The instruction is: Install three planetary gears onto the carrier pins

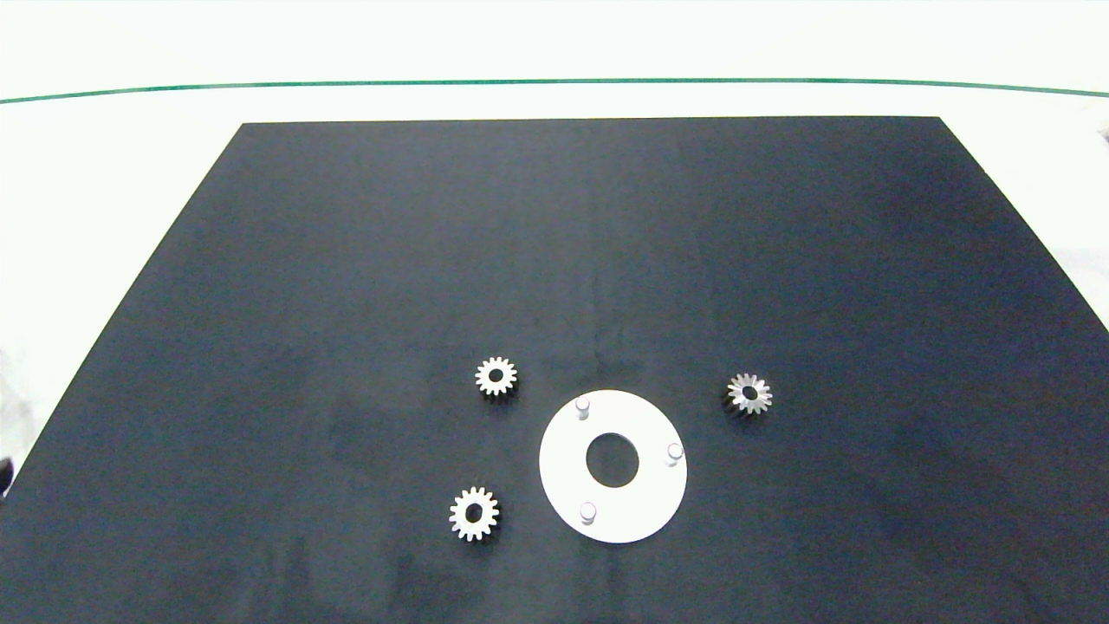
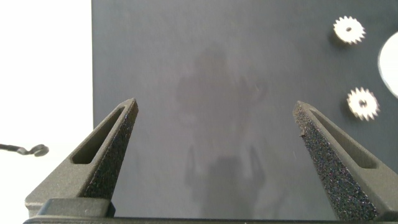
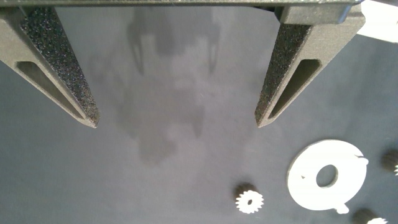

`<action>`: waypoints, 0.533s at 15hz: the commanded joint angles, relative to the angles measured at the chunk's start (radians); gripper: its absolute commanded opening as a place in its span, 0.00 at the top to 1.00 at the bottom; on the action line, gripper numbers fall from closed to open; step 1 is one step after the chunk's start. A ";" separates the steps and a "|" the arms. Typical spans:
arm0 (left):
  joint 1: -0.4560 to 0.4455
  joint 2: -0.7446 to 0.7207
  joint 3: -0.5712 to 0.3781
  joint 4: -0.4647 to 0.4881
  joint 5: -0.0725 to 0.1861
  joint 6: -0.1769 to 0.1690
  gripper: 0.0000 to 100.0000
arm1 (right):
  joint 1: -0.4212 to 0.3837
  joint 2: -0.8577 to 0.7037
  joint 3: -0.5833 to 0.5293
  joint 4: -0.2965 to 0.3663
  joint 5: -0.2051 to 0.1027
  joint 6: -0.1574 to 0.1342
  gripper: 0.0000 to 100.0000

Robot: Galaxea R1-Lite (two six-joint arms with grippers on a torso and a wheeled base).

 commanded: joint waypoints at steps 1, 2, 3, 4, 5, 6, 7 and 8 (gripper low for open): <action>0.116 0.271 -0.149 0.018 0.002 -0.006 0.00 | 0.067 0.350 -0.188 0.006 0.032 -0.047 0.00; 0.118 0.272 -0.148 0.020 0.003 -0.006 0.00 | 0.069 0.437 -0.241 0.006 0.049 -0.071 0.00; 0.121 0.280 -0.152 0.021 0.003 -0.010 0.00 | 0.075 0.526 -0.300 0.006 0.056 -0.088 0.00; 0.121 0.280 -0.157 0.021 0.003 -0.010 0.00 | 0.097 0.612 -0.362 0.006 0.060 -0.101 0.00; 0.121 0.278 -0.160 0.021 0.003 -0.010 0.00 | 0.114 0.656 -0.393 0.006 0.058 -0.110 0.00; 0.119 0.277 -0.163 0.023 0.003 -0.010 0.00 | 0.140 0.739 -0.453 0.007 0.058 -0.136 0.00; 0.118 0.275 -0.163 0.023 0.003 -0.010 0.00 | 0.146 0.779 -0.477 0.007 0.058 -0.159 0.00; 0.115 0.277 -0.163 0.026 0.003 -0.010 0.00 | 0.153 0.822 -0.500 0.007 0.058 -0.186 0.00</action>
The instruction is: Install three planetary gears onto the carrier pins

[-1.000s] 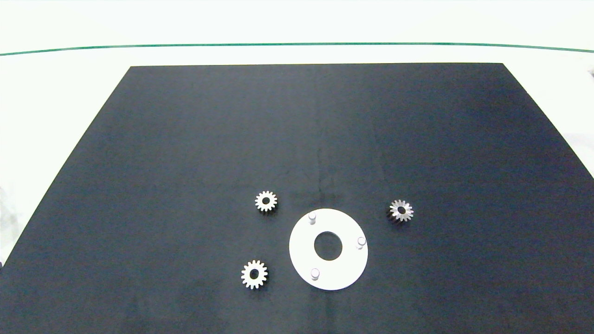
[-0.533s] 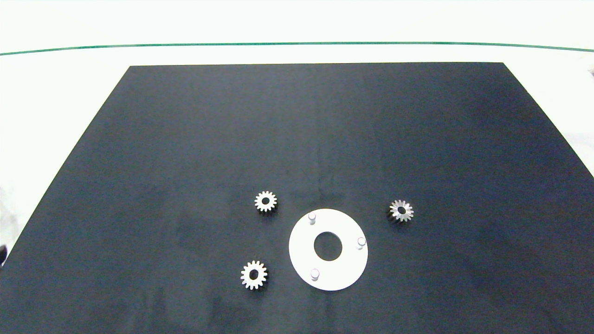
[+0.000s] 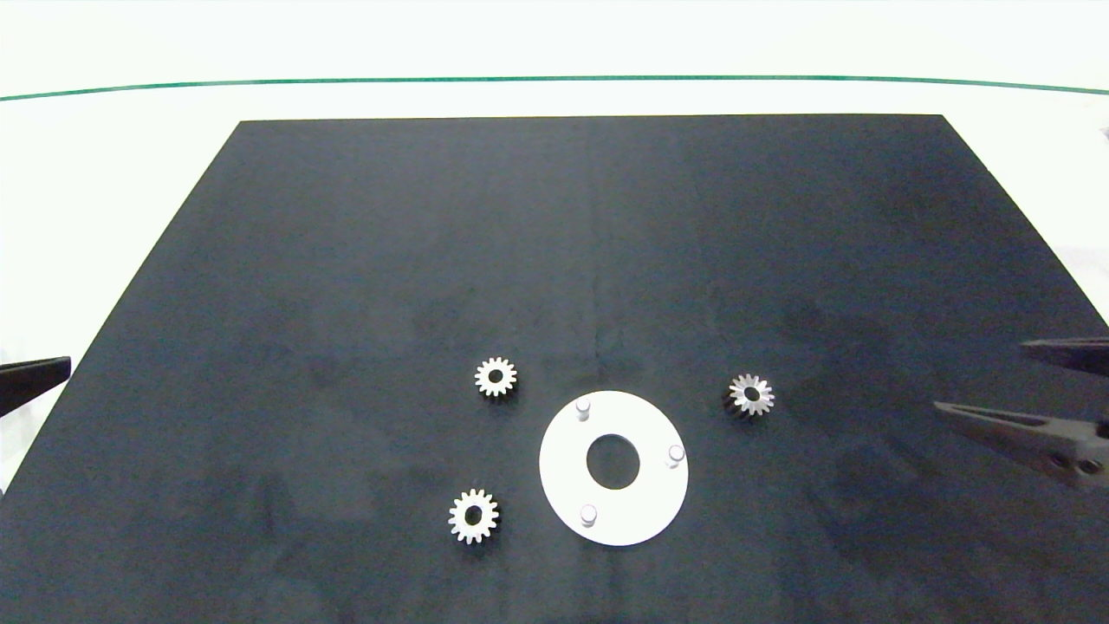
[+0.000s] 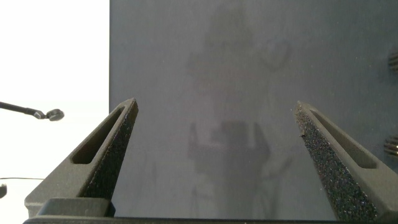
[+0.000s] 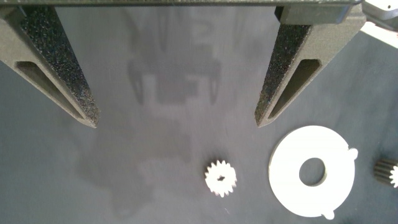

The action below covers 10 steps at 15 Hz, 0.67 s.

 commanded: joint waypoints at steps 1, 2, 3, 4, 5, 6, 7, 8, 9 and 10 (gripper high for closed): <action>-0.002 0.008 -0.004 0.016 -0.001 0.000 0.00 | 0.055 0.265 -0.139 0.002 0.004 -0.072 0.00; -0.002 0.008 -0.004 0.018 -0.001 0.002 0.00 | 0.066 0.279 -0.139 0.002 0.004 -0.074 0.00; -0.002 0.007 -0.006 0.023 -0.001 0.002 0.00 | 0.091 0.320 -0.139 0.002 -0.004 -0.077 0.00; -0.001 0.007 -0.006 0.023 -0.001 0.002 0.00 | 0.109 0.346 -0.143 0.000 -0.006 -0.077 0.00; -0.001 0.005 -0.006 0.029 -0.001 0.002 0.00 | 0.124 0.371 -0.156 0.000 -0.006 -0.077 0.00; -0.001 0.004 -0.007 0.046 -0.001 0.002 0.00 | 0.130 0.394 -0.168 0.000 -0.012 -0.077 0.00; -0.001 0.002 -0.017 0.070 -0.001 0.002 0.00 | 0.144 0.432 -0.197 -0.003 -0.032 -0.077 0.00; -0.002 0.002 -0.021 0.075 -0.001 0.002 0.00 | 0.149 0.464 -0.222 -0.003 -0.043 -0.077 0.00; -0.002 0.001 -0.021 0.075 0.001 0.002 0.00 | 0.158 0.490 -0.248 -0.001 -0.047 -0.077 0.00; -0.002 -0.002 -0.021 0.076 -0.001 0.002 0.00 | 0.167 0.510 -0.263 -0.001 -0.050 -0.077 0.00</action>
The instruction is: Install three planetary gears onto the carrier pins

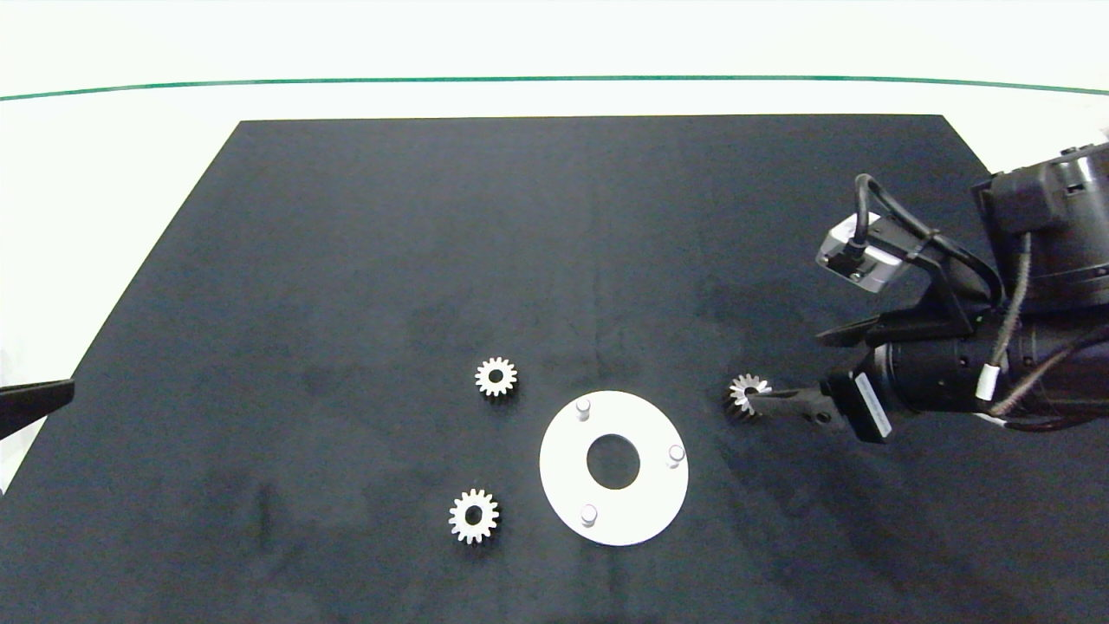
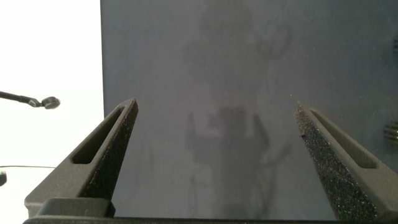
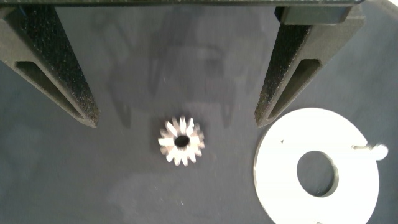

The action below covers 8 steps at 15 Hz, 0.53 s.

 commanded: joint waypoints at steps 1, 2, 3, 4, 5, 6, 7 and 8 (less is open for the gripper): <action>0.000 -0.011 -0.002 0.003 0.000 0.001 0.00 | 0.036 0.101 -0.060 0.004 -0.011 -0.001 0.00; 0.000 -0.012 -0.002 0.003 0.000 0.002 0.00 | 0.044 0.115 -0.061 0.004 -0.028 -0.001 0.00; 0.000 -0.015 -0.004 0.003 -0.001 0.002 0.00 | 0.047 0.127 -0.060 0.004 -0.045 -0.001 0.00; 0.000 -0.023 -0.004 0.003 -0.001 0.002 0.00 | 0.047 0.136 -0.057 0.004 -0.048 -0.001 0.00; 0.000 -0.025 -0.004 0.005 -0.001 0.002 0.00 | 0.047 0.142 -0.055 0.004 -0.049 -0.001 0.00; -0.002 -0.025 -0.004 0.005 -0.001 0.002 0.00 | 0.045 0.146 -0.055 0.006 -0.049 0.002 0.00; -0.006 -0.029 -0.002 0.005 -0.001 0.004 0.00 | 0.045 0.147 -0.055 0.004 -0.051 0.002 0.00; -0.009 -0.031 -0.002 0.005 -0.001 0.004 0.00 | 0.045 0.149 -0.055 0.004 -0.051 0.002 0.00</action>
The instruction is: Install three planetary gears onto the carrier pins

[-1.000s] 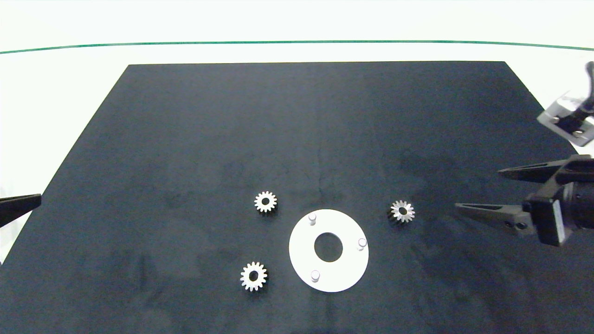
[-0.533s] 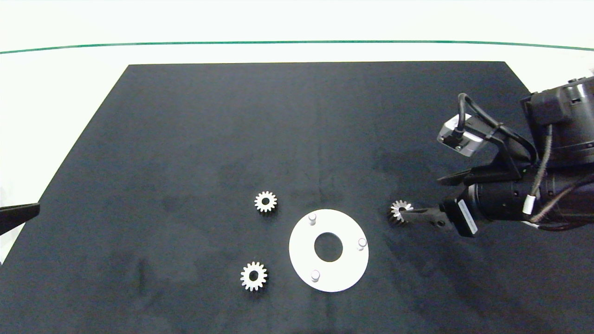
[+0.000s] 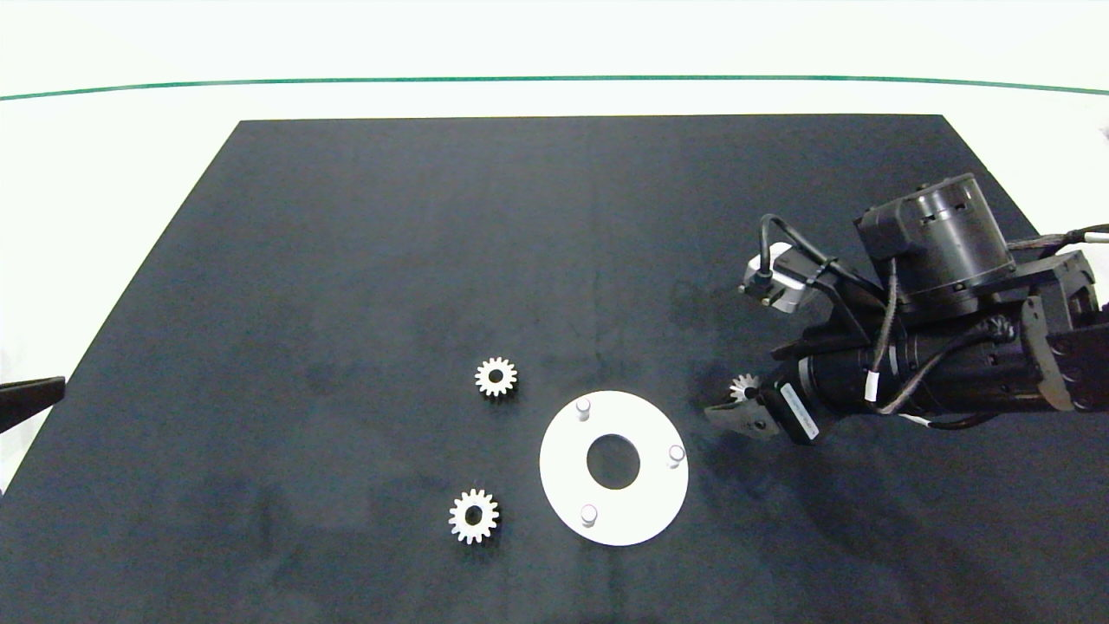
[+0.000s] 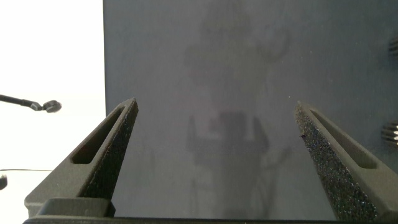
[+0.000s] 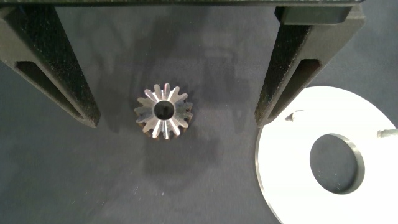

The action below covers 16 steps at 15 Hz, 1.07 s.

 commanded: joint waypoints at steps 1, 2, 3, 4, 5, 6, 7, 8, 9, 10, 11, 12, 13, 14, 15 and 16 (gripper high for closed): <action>-0.017 -0.022 0.001 0.003 0.000 0.000 0.00 | -0.002 0.021 -0.001 0.001 -0.003 -0.001 0.00; -0.019 -0.025 0.001 0.003 0.000 0.000 0.00 | -0.002 0.025 -0.002 0.001 -0.003 -0.001 0.01; -0.019 -0.026 0.001 0.008 0.000 0.000 0.00 | -0.002 0.033 -0.002 0.001 -0.012 -0.001 0.03; -0.019 -0.026 0.001 0.008 0.000 0.000 0.00 | -0.002 0.039 -0.002 0.001 -0.022 -0.001 0.06; -0.019 -0.026 0.001 0.008 0.000 0.000 0.00 | -0.002 0.044 -0.002 0.001 -0.026 -0.001 0.07; -0.019 -0.026 0.001 0.008 0.000 0.000 0.00 | -0.004 0.048 -0.002 -0.001 -0.027 -0.001 0.09; -0.019 -0.028 0.001 0.008 0.000 0.000 0.00 | -0.005 0.050 -0.002 -0.001 -0.027 -0.001 0.12; -0.019 -0.029 0.001 0.008 0.000 0.000 0.00 | -0.005 0.050 -0.002 0.001 -0.029 -0.001 0.13; -0.019 -0.029 0.000 0.008 0.000 0.000 0.00 | -0.015 0.050 -0.001 0.001 -0.030 -0.004 0.15; -0.019 -0.029 0.000 0.008 0.000 0.000 0.00 | -0.025 0.053 -0.001 0.001 -0.036 -0.004 0.18; -0.019 -0.029 0.000 0.008 0.000 0.000 0.00 | -0.032 0.053 -0.001 0.001 -0.038 -0.004 0.19; -0.017 -0.029 -0.002 0.006 0.000 0.000 0.00 | -0.039 0.059 -0.001 -0.001 -0.038 -0.004 0.21; -0.017 -0.029 -0.006 0.006 0.000 0.000 0.00 | -0.042 0.064 -0.001 0.001 -0.038 -0.004 0.24; -0.017 -0.029 -0.006 0.006 0.000 0.000 0.00 | -0.042 0.064 0.001 0.001 -0.038 -0.004 0.25; -0.017 -0.031 -0.006 0.006 0.000 0.000 0.00 | -0.042 0.064 0.001 0.001 -0.038 -0.004 0.27; -0.017 -0.032 -0.006 0.006 0.000 0.000 0.00 | -0.042 0.064 0.001 0.001 -0.038 -0.004 0.30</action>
